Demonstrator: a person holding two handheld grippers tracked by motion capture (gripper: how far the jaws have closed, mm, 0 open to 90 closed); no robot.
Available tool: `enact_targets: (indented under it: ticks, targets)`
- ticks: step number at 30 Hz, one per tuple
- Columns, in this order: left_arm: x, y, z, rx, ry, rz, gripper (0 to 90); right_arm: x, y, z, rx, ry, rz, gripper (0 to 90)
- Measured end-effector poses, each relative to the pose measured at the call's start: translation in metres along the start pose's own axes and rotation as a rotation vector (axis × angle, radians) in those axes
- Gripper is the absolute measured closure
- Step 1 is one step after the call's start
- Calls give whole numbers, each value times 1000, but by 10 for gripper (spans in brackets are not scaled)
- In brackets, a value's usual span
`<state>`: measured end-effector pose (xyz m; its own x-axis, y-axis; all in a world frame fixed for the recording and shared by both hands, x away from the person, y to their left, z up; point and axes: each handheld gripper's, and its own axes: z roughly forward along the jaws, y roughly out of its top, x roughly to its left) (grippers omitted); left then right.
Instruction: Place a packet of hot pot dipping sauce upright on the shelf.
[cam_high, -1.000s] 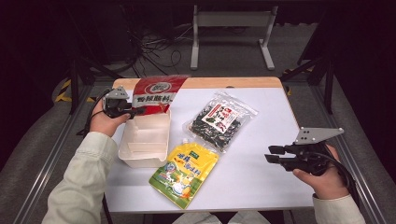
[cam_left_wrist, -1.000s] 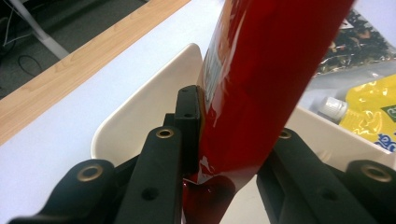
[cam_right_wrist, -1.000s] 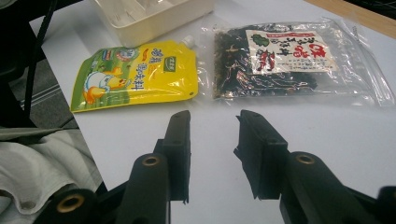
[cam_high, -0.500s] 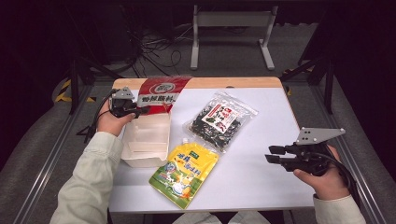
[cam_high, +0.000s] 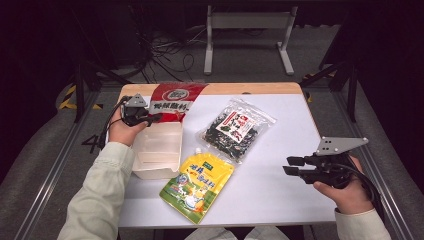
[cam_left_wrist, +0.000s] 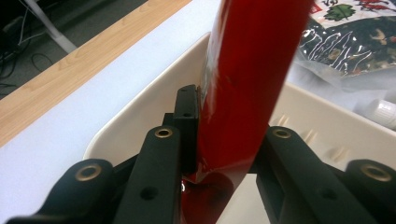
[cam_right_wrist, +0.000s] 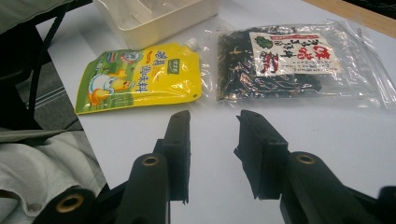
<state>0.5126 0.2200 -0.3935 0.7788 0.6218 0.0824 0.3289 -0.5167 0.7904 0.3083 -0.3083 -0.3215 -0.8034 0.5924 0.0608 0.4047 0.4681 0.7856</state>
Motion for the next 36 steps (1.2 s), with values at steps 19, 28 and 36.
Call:
enact_targets:
  ticks: [19,28,36]
  targets:
    - [0,1,-5,-14,61,-78,684,0,-1,2,3,7,3,632]
    - [-2,8,-18,-67,139,-80,658,0,-1,5,13,14,2,634]
    - [-2,7,-19,-15,149,-103,812,0,-1,7,17,17,-1,634]
